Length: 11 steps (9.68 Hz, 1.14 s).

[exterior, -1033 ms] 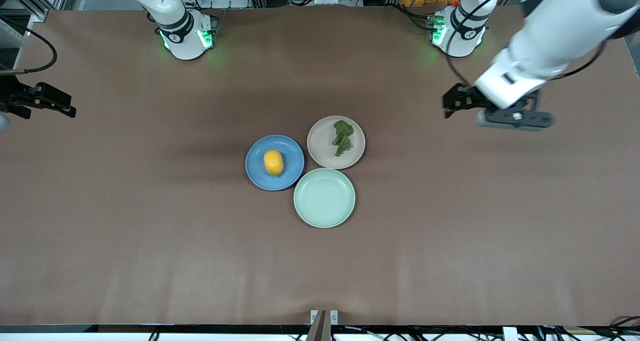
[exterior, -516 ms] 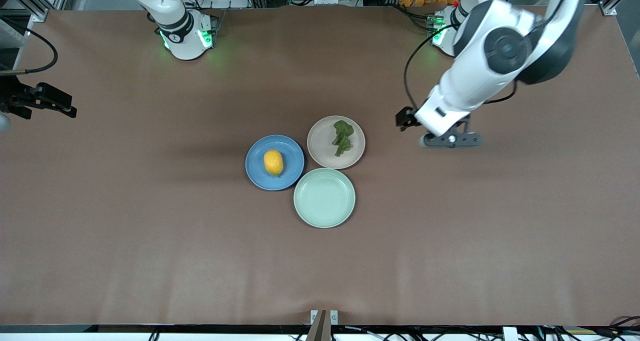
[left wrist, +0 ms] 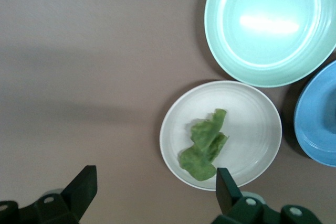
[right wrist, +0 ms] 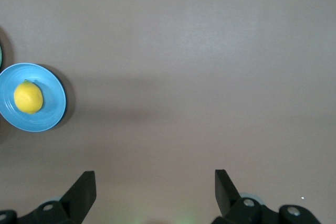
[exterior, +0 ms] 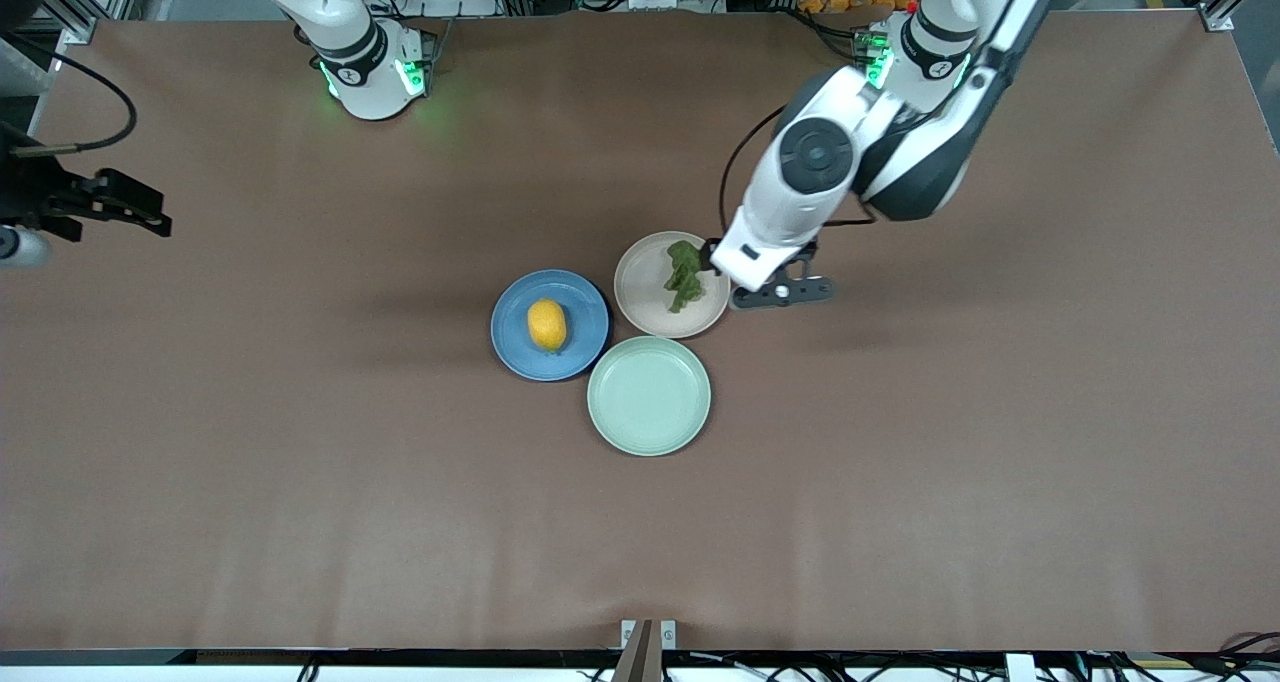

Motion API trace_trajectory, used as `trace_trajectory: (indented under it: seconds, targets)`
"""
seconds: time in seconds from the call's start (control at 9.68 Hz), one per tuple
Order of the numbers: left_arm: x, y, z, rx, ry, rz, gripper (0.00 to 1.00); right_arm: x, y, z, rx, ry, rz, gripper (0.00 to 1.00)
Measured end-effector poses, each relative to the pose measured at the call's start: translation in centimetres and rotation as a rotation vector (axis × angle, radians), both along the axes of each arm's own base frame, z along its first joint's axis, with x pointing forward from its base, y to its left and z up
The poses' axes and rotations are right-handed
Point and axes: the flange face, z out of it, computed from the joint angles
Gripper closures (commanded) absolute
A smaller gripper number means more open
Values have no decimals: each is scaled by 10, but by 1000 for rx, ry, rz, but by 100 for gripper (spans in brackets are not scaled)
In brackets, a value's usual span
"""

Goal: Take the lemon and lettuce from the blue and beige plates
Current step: 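Move the left gripper over the lettuce on the beige plate, then grasp the lettuce with the left gripper while the right gripper approaches the lemon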

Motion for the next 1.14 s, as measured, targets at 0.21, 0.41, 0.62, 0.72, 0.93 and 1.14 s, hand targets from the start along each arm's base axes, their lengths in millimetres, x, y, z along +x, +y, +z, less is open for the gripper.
trace_trajectory:
  seconds: [0.21, 0.41, 0.62, 0.72, 0.93, 1.14]
  targets:
    - [-10, -21, -31, 14, 6, 25, 0, 6, 20, -13, -3, 22, 34, 0]
    - [-17, -32, -54, 22, 18, 42, 0, 10, 34, -22, -5, 36, 57, 0]
    - [-23, -39, -74, 33, 43, 39, 0, 13, 50, -32, -3, 53, 82, 0]
    - [-26, -42, -84, 36, 53, 36, 0, 15, 60, -39, 3, 64, 86, 0]
    - [-30, -47, -100, 45, 75, 27, 0, 22, 81, -56, 22, 85, 56, 0]
    - [-33, -57, -113, 43, 88, 17, 0, 27, 105, -70, 22, 84, 56, 0]
